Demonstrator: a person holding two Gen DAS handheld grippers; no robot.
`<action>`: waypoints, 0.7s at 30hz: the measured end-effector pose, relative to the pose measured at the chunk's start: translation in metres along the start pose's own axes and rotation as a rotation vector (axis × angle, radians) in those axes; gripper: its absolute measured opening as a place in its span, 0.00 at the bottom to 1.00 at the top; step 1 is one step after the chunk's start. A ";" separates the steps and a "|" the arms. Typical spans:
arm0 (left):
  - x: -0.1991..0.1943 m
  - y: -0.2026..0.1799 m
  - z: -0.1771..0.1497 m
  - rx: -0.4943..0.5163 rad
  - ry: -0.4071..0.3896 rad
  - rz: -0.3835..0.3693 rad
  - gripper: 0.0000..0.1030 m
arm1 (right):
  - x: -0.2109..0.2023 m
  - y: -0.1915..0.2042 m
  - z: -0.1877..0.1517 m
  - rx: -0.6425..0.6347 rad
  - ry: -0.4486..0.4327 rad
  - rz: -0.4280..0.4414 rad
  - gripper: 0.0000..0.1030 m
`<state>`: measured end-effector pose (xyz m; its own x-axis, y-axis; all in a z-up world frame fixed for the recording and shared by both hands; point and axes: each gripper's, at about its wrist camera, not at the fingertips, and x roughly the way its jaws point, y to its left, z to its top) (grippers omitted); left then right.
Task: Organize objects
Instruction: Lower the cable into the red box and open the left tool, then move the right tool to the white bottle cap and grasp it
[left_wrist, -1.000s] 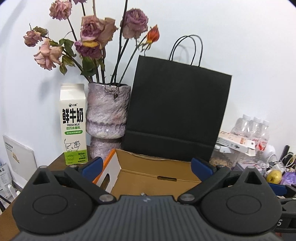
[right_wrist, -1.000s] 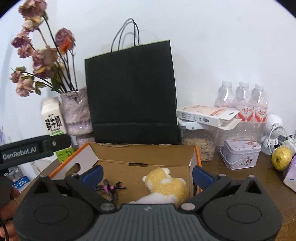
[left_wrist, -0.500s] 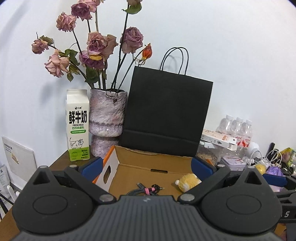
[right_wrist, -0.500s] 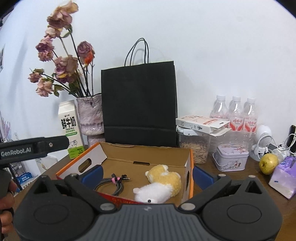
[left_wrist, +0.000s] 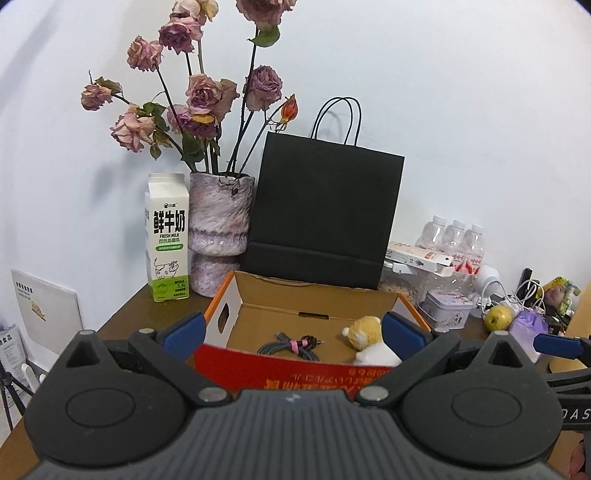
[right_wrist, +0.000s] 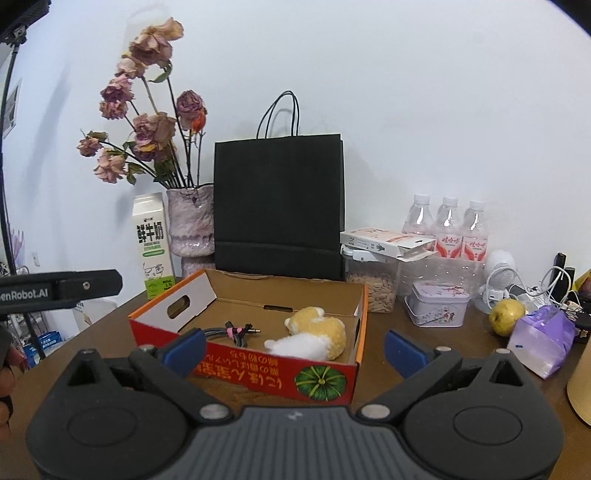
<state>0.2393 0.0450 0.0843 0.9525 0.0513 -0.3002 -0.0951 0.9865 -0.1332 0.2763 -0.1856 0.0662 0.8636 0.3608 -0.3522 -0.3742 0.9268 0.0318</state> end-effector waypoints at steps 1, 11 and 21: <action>-0.004 0.000 -0.002 0.002 -0.004 -0.003 1.00 | -0.005 0.001 -0.003 0.000 -0.005 0.000 1.00; -0.035 -0.009 -0.037 0.040 0.013 -0.028 1.00 | -0.048 0.002 -0.051 0.001 -0.005 -0.024 1.00; -0.055 -0.005 -0.082 0.073 0.083 -0.037 1.00 | -0.078 -0.001 -0.092 -0.001 0.028 -0.064 1.00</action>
<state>0.1634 0.0247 0.0238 0.9274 0.0043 -0.3741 -0.0357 0.9964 -0.0772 0.1778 -0.2239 0.0078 0.8759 0.2973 -0.3799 -0.3184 0.9479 0.0076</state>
